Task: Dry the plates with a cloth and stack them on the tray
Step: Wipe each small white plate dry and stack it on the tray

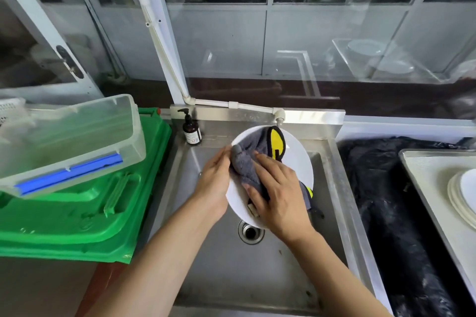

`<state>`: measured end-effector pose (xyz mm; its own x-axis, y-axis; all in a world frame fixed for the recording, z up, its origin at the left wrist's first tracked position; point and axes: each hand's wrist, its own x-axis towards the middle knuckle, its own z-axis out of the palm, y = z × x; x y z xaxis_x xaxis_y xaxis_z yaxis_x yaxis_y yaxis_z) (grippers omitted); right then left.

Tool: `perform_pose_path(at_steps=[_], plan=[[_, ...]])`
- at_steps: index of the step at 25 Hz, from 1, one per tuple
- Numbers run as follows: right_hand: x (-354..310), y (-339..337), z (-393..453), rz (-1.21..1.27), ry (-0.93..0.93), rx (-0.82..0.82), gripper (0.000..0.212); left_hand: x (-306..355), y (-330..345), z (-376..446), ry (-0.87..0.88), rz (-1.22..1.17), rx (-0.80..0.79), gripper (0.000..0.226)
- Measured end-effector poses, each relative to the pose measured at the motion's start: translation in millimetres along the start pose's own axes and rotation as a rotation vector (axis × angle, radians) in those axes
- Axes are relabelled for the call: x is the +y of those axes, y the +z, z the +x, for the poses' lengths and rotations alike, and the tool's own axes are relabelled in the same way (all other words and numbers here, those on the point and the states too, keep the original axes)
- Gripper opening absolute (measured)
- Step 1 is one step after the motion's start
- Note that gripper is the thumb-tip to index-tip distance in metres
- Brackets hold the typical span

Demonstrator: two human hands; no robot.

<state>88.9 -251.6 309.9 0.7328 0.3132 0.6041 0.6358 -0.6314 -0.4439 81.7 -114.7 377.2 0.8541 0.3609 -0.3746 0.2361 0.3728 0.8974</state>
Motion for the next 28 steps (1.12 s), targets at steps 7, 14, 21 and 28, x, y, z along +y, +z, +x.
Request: perform_pose_path(at_steps=[7,14,21,28], plan=[[-29.4,2.0,16.0,0.078,0.175,-0.017,0.044,11.4,3.7,8.8,0.017,-0.066,0.004,0.038],[-29.9,-3.5,-28.2,-0.048,-0.054,-0.109,0.04,14.5,-14.6,17.1,0.056,-0.037,0.036,0.029],[23.1,-17.1,-40.8,-0.191,0.16,0.113,0.043,22.0,-13.4,11.1,0.109,0.048,-0.036,0.019],[12.9,-29.9,40.3,-0.16,0.219,0.222,0.044,8.7,6.4,1.1,0.104,0.037,-0.098,0.019]])
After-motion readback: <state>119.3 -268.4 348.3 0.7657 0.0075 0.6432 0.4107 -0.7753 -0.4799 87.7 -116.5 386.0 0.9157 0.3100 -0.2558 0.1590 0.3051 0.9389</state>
